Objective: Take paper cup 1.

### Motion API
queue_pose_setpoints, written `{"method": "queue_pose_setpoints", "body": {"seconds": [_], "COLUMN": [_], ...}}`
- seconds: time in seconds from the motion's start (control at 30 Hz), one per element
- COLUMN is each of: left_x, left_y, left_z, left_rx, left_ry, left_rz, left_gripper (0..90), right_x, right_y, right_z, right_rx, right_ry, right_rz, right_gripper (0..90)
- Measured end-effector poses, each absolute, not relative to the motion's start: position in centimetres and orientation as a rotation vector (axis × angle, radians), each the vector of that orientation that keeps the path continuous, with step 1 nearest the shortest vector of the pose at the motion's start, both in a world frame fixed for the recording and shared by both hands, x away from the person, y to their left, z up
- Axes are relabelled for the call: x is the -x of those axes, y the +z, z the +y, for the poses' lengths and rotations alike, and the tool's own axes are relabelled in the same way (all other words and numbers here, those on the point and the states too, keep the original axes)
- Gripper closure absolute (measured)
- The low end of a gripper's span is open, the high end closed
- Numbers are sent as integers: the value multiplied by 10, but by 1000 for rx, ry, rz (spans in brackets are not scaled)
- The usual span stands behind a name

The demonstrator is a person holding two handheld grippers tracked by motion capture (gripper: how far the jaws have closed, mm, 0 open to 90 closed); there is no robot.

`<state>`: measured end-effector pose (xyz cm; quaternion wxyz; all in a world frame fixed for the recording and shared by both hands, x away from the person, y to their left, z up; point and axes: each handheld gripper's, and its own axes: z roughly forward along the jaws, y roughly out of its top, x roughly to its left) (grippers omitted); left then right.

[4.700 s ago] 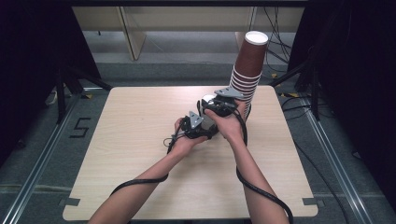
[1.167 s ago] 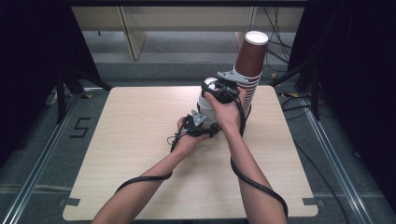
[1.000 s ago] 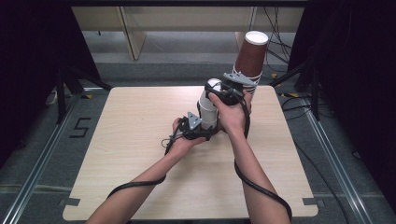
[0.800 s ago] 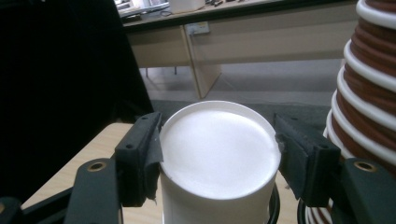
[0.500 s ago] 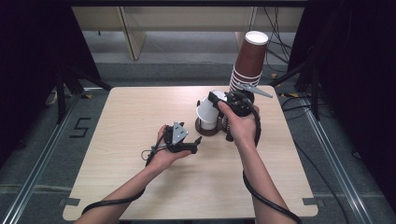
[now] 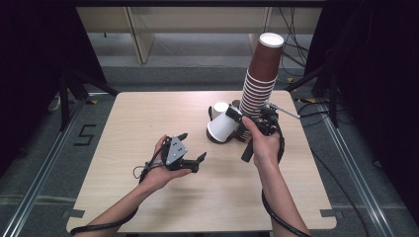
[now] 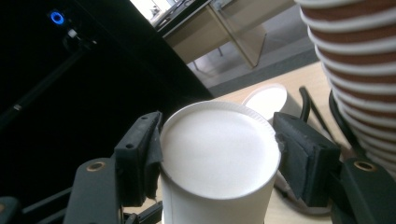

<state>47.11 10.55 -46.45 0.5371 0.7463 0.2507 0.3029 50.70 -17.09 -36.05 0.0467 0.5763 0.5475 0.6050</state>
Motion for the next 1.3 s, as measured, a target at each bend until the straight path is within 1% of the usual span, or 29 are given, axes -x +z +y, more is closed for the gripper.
{"method": "queue_pose_setpoints", "body": {"seconds": [0.03, 0.17, 0.5, 0.73, 0.97, 1.03, 1.07, 1.3], "left_x": [-469, -460, -449, -448, -449, -450, -451, -456], "left_y": [-464, -464, -469, -469, -468, -468, -468, -465], "left_z": [107, 112, 116, 110, 104, 102, 102, 95], "left_rx": [-1775, -1777, -1767, -1755, -1745, -1747, -1746, -1739], "left_ry": [718, 717, 684, 665, 639, 638, 637, 640], "left_rz": [591, 553, 518, 488, 444, 440, 439, 427], "left_gripper": [75, 69, 37, 31, 7, 4, 0, 0], "right_x": [-505, -503, -497, -498, -497, -498, -497, -496], "right_y": [-362, -377, -395, -406, -419, -421, -420, -424], "right_z": [-171, -176, -178, -179, -182, -182, -182, -182], "right_rx": [-1826, -1848, -1923, -1984, -2119, -2099, -2147, -2192], "right_ry": [1874, 1903, 1950, 1976, 2030, 2039, 2030, 2072], "right_rz": [1648, 1651, 1637, 1617, 1575, 1569, 1561, 1524], "right_gripper": [360, 360, 360, 360, 360, 360, 360, 360]}}
